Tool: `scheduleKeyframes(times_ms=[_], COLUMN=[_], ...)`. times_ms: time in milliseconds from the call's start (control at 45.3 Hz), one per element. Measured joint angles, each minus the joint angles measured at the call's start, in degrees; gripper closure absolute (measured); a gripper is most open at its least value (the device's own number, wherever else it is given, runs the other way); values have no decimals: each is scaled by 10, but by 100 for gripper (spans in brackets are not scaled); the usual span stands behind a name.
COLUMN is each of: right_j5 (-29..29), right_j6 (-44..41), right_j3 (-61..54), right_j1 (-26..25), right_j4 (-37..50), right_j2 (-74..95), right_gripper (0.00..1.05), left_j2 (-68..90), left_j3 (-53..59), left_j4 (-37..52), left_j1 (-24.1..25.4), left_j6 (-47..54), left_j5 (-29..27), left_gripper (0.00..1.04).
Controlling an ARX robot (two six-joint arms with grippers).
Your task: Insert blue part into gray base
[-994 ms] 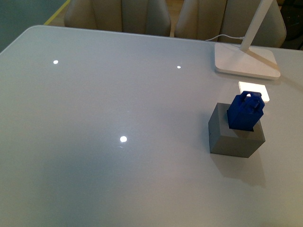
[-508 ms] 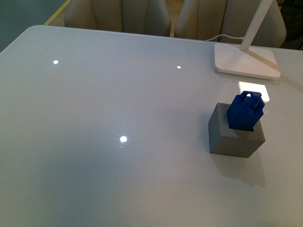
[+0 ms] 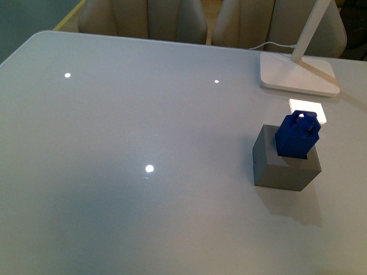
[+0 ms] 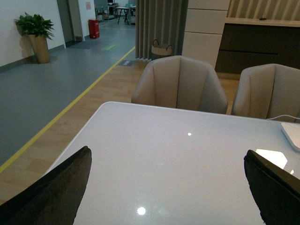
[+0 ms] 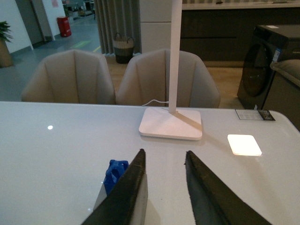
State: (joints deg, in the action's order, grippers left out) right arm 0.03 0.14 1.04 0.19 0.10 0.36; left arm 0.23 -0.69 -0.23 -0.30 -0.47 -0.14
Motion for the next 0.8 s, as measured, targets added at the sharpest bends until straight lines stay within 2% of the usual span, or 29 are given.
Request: scheduleKeyframes(times_ms=[398,795], right_j5=[0,0], right_j6=[0,0], right_j3=[0,0], right_j1=[0,0], right_j4=[0,0], right_j2=[0,0], right_gripper=[9,9], left_j2=[0,0], left_j3=[0,0], left_j4=[0,0], left_j1=[0,0], left_j6=[0,0], left_j5=[0,0], left_gripper=[7,7])
